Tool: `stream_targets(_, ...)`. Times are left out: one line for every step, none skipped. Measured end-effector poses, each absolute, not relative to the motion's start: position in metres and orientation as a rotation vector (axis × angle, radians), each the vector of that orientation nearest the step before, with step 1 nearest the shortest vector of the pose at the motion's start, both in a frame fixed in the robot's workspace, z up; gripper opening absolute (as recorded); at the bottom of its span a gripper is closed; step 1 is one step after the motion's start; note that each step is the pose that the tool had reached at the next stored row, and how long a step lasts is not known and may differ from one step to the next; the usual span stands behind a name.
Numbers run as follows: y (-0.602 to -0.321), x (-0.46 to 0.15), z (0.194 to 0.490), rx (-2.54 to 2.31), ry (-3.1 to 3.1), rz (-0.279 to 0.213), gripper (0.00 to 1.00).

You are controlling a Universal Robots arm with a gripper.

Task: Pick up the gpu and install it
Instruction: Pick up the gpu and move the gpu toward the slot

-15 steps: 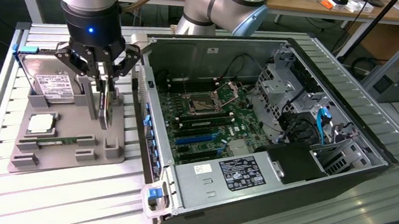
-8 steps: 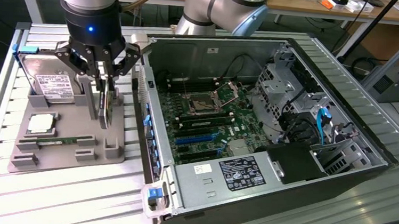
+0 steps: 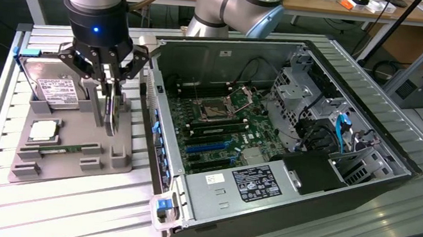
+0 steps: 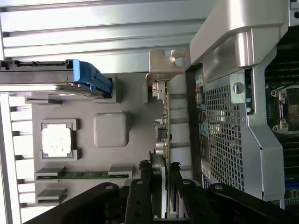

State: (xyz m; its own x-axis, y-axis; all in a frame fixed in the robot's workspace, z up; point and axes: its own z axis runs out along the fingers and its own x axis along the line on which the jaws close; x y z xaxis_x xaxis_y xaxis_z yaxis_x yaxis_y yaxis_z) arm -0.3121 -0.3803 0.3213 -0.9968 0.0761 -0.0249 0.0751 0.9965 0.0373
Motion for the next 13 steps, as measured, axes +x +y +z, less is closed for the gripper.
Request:
stream_targets(-0.3803,-0.3121,0.3214,0.118,3.112,0.057,0.27)
stream_targets(-0.3803,-0.3121,0.3216,0.118,3.112,0.057,0.27)
stream_targets(-0.3803,-0.3121,0.3218,0.118,3.112,0.057,0.27)
stream_targets(-0.3803,-0.3121,0.322,0.118,3.112,0.056,0.27)
stream_targets(-0.3803,-0.3121,0.3221,0.118,3.112,0.057,0.27)
stream_targets(-0.3803,-0.3121,0.3222,0.118,3.112,0.057,0.27)
stream_targets(-0.3803,-0.3121,0.3224,0.118,3.112,0.057,0.27)
stream_targets(-0.3803,-0.3121,0.3225,0.118,3.112,0.057,0.27)
stream_targets(-0.3803,-0.3121,0.3227,0.118,3.112,0.057,0.27)
stream_targets(-0.3803,-0.3121,0.323,0.118,3.112,0.057,0.27)
stream_targets(-0.3803,-0.3121,0.3235,0.118,3.113,0.056,0.27)
stream_targets(-0.3803,-0.3121,0.3244,0.118,3.113,0.056,0.27)
stream_targets(-0.3803,-0.3121,0.325,0.118,3.112,0.057,0.27)
